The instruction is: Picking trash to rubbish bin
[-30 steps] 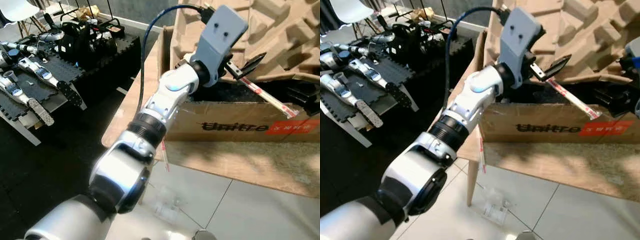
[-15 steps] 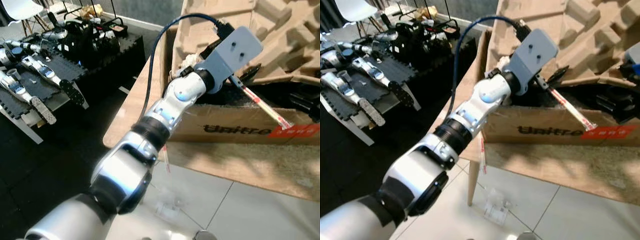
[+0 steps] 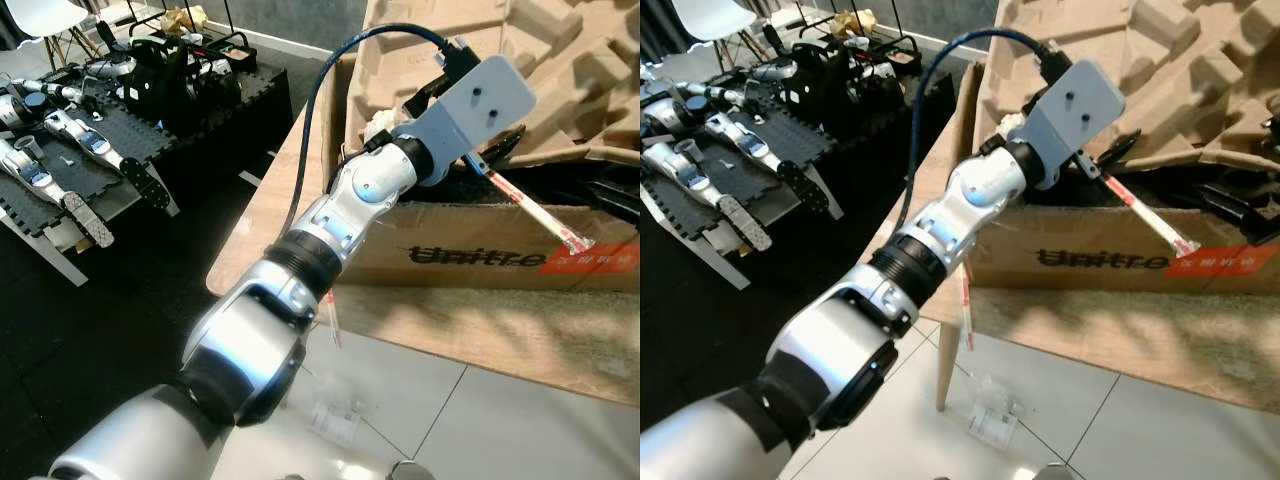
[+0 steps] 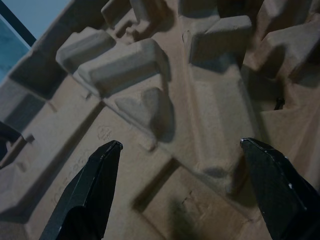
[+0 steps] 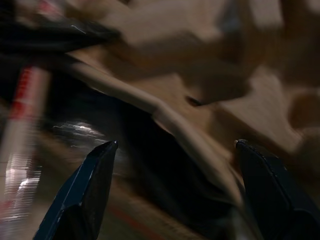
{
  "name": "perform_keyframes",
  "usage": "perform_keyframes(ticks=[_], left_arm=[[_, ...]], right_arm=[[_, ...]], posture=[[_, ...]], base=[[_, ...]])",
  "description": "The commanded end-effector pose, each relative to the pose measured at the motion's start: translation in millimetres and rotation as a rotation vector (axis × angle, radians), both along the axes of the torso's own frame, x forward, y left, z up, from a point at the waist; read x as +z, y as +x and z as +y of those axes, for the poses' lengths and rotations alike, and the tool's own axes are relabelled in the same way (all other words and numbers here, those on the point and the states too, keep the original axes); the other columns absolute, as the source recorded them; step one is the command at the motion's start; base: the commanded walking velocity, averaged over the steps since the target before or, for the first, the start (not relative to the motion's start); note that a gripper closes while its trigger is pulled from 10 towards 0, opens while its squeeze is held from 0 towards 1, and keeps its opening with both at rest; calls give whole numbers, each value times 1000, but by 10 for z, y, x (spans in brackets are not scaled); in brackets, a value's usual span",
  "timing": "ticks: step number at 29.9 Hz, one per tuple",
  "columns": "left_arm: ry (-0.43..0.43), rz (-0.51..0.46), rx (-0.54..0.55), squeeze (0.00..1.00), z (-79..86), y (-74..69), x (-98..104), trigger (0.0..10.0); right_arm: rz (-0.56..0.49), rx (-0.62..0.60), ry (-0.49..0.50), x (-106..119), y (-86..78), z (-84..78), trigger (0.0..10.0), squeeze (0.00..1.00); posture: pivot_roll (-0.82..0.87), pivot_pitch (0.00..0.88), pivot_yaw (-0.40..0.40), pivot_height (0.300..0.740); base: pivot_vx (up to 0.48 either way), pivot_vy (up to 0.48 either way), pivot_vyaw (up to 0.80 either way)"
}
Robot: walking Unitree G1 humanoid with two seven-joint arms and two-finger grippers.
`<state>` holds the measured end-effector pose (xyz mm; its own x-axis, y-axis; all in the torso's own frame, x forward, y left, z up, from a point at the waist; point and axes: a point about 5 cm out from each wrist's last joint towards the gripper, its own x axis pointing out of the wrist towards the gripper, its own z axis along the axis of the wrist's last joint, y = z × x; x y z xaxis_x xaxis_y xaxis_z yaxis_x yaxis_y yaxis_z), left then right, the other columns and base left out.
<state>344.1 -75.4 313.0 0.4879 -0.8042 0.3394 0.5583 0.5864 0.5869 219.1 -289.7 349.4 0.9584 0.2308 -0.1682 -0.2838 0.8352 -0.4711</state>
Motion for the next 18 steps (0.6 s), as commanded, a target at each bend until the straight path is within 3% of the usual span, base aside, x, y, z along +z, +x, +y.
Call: perform_keyframes(ticks=[1, 14, 18], left_arm=[[79, 39, 9, 0, -27, 23, -186, 10000], [49, 43, -39, 0, -53, -12, -133, 10000], [-95, 166, -212, 0, 4, -56, 74, 10000]], right_arm=[[-17, 90, 9, 54, -65, 114, 10000, 20], [-129, 242, 86, 227, -227, 203, 10000, 0], [-205, 304, 154, 231, -237, 247, 10000, 0]], posture=[[-245, 145, 158, 740], [-250, 133, 161, 740], [-245, 130, 162, 740]], base=[[0, 0, 0], [0, 0, 0], [0, 0, 0]])
